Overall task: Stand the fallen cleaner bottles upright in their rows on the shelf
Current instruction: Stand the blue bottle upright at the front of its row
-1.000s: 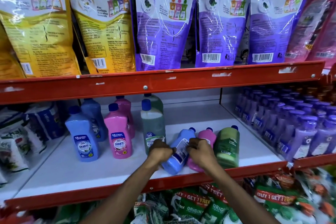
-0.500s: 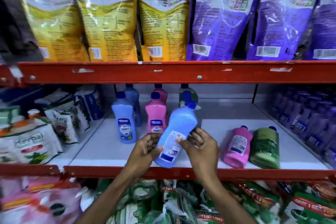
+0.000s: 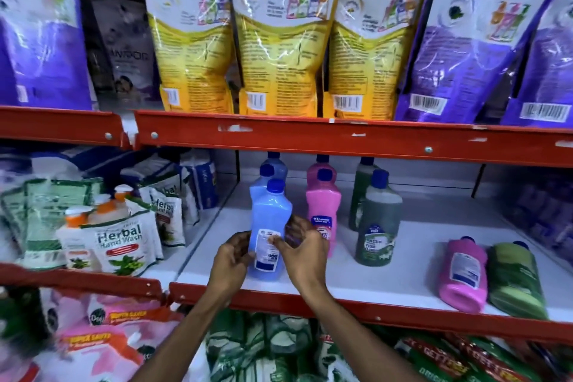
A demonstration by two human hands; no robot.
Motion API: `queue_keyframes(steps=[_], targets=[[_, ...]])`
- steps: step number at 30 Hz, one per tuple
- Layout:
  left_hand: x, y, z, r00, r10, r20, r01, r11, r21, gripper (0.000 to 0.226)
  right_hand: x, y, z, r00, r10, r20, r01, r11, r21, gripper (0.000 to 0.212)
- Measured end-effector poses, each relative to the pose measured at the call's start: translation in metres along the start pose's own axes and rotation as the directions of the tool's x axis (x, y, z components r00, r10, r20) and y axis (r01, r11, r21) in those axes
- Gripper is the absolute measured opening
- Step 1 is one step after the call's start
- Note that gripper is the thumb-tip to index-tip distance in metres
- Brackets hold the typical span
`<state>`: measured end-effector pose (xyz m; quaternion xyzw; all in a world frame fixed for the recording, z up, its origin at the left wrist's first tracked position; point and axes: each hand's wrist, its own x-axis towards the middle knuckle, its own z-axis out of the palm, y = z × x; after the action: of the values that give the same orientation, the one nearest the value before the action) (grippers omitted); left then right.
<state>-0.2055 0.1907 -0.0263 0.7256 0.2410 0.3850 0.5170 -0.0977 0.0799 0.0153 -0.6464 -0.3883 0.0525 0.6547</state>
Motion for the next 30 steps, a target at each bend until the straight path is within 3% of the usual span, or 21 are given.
queue_keyframes(steps=[3, 6, 11, 14, 17, 21, 30], targets=[[0.000, -0.007, -0.007, 1.000, -0.025, 0.004, 0.025, 0.999, -0.034, 0.033, -0.001, 0.006, 0.006, 0.999, -0.027, -0.032, 0.023, 0.995, -0.102, 0.049], [0.000, -0.012, -0.015, 0.998, -0.043, 0.035, 0.045, 0.998, -0.041, 0.016, -0.004, 0.016, 0.006, 0.998, 0.012, -0.061, -0.019, 0.993, -0.117, 0.030], [0.008, -0.012, -0.019, 0.990, -0.013, 0.143, 0.009, 1.000, 0.028, 0.004, -0.011, 0.031, 0.009, 0.993, 0.050, 0.105, -0.037, 0.992, -0.122, 0.032], [0.008, -0.012, -0.019, 0.993, -0.015, 0.120, 0.013, 1.000, 0.016, 0.030, -0.008, 0.034, 0.002, 0.959, 0.078, 0.272, -0.053, 0.994, -0.098, 0.046], [0.002, -0.013, -0.020, 0.998, 0.002, 0.065, -0.005, 0.999, 0.041, 0.058, -0.001, 0.040, -0.004, 0.953, 0.064, 0.298, -0.027, 0.992, -0.127, 0.046], [-0.002, -0.008, -0.015, 0.998, 0.062, 0.030, -0.066, 0.982, 0.177, 0.048, 0.002, 0.042, -0.003, 0.947, 0.095, 0.306, -0.051, 0.988, -0.149, 0.043], [-0.010, -0.007, -0.023, 0.996, 0.022, 0.082, -0.038, 0.979, 0.198, 0.049, -0.012, 0.040, -0.001, 0.955, 0.065, 0.290, -0.023, 0.989, -0.144, 0.035]])
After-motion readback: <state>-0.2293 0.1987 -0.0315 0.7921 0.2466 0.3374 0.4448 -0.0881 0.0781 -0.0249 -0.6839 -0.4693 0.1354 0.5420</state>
